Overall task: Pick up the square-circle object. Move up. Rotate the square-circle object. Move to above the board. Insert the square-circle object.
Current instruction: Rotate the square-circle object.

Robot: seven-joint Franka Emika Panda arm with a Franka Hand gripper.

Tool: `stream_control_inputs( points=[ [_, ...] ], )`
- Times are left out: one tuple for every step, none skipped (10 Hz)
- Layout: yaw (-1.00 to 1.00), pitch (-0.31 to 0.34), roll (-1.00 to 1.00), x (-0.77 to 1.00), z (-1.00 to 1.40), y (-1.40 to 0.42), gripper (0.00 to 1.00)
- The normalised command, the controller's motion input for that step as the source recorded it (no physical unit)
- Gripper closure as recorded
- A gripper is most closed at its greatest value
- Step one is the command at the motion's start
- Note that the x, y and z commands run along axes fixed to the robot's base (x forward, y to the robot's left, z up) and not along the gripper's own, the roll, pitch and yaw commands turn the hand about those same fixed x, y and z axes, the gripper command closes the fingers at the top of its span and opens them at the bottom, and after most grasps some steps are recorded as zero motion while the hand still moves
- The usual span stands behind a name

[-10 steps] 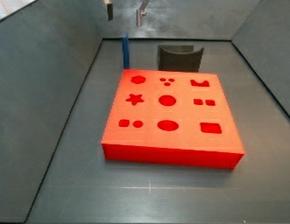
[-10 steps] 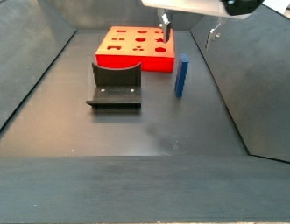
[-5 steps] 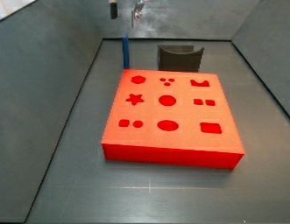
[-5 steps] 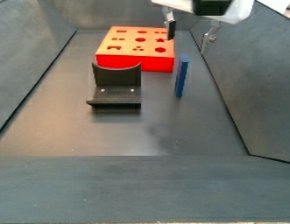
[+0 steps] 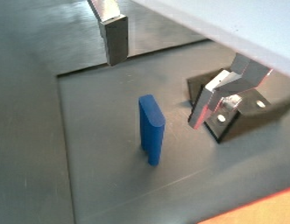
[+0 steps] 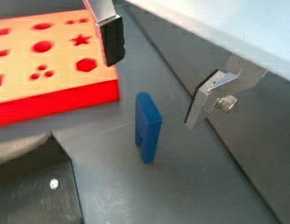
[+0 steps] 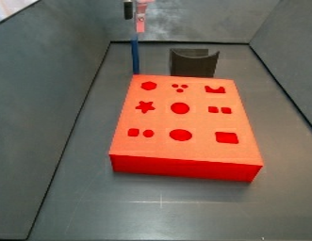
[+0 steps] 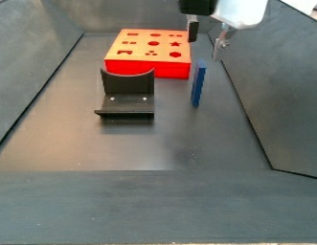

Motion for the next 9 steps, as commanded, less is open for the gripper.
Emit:
stream_control_inputs(
  points=[
    [-1.00, 0.013, -0.01, 0.03, -0.03, 0.01, 0.00],
    [-1.00, 0.016, -0.01, 0.03, -0.03, 0.01, 0.00],
    [-0.99, 0.020, -0.01, 0.03, -0.03, 0.01, 0.00],
    [-0.73, 0.020, -0.01, 0.03, -0.03, 0.01, 0.00],
    [-0.43, 0.019, -0.01, 0.03, -0.03, 0.01, 0.00],
    [-0.28, 0.019, -0.01, 0.03, -0.03, 0.01, 0.00],
    [-0.21, 0.019, -0.01, 0.03, -0.03, 0.01, 0.00],
    [-0.13, 0.019, -0.01, 0.00, -1.00, 0.00, 0.00],
    [-0.08, 0.001, -0.01, 0.01, -1.00, 0.00, 0.00]
  ],
)
